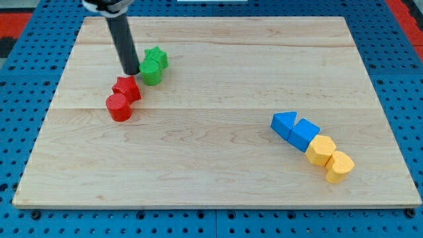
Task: Move the green star towards top right side
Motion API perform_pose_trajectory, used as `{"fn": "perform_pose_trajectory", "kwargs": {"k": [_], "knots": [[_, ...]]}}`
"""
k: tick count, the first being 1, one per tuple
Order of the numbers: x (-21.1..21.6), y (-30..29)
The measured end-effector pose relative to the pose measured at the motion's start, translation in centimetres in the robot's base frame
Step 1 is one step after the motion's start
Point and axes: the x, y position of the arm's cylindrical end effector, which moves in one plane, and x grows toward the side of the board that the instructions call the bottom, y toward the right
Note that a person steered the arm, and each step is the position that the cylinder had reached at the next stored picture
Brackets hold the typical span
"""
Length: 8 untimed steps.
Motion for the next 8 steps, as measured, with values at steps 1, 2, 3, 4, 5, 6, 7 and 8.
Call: {"fn": "perform_pose_trajectory", "kwargs": {"k": [1, 2, 3, 4, 5, 6, 7, 8], "knots": [[-1.7, -2.2], [-1.7, 3.8], [-2.2, 10.7], [-1.7, 18.0], [-2.4, 24.3], [-0.5, 24.6], [0.7, 24.1], [-1.5, 27.0]]}}
